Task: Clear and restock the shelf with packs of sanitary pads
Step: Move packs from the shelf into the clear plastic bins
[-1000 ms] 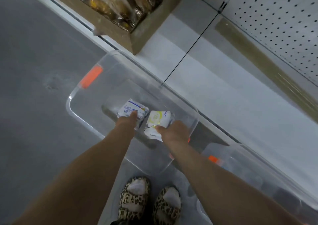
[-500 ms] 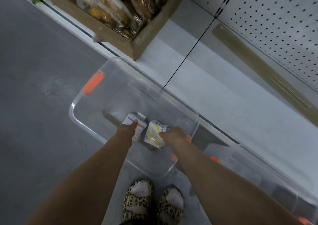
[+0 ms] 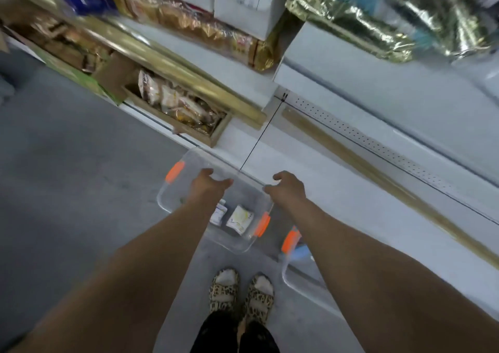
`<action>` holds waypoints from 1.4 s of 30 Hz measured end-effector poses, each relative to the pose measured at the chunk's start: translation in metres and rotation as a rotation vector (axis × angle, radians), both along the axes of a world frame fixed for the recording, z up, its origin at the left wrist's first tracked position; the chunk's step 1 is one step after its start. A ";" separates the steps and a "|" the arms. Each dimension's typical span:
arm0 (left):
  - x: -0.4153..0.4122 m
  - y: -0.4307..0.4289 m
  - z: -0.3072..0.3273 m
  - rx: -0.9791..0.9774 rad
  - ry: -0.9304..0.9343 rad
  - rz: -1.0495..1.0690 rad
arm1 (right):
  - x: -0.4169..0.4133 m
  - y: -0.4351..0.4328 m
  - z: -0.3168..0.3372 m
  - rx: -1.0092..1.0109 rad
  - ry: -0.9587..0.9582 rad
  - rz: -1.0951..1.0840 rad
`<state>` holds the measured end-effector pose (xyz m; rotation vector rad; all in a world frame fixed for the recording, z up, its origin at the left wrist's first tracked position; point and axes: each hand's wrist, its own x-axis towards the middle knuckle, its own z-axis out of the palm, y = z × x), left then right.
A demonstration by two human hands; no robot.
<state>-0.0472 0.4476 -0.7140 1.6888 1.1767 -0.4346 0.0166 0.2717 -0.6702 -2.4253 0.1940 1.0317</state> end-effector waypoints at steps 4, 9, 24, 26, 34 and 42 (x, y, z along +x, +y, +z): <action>0.014 -0.025 0.092 0.025 -0.120 -0.140 | -0.003 -0.026 0.087 0.043 -0.148 0.037; 0.011 -0.086 0.193 0.123 -0.286 -0.291 | -0.018 -0.076 0.180 0.025 -0.255 0.074; -0.024 -0.316 0.515 0.450 -0.838 -0.627 | -0.105 -0.319 0.490 -0.098 -0.758 0.058; -0.025 -0.342 0.556 0.499 -0.927 -0.672 | -0.112 -0.347 0.530 -0.085 -0.848 0.026; 0.001 -0.433 0.654 0.642 -1.085 -0.789 | -0.114 -0.435 0.627 -0.104 -1.017 -0.160; 0.047 -0.497 0.673 0.561 -1.127 -0.866 | -0.093 -0.502 0.648 -0.144 -1.020 -0.342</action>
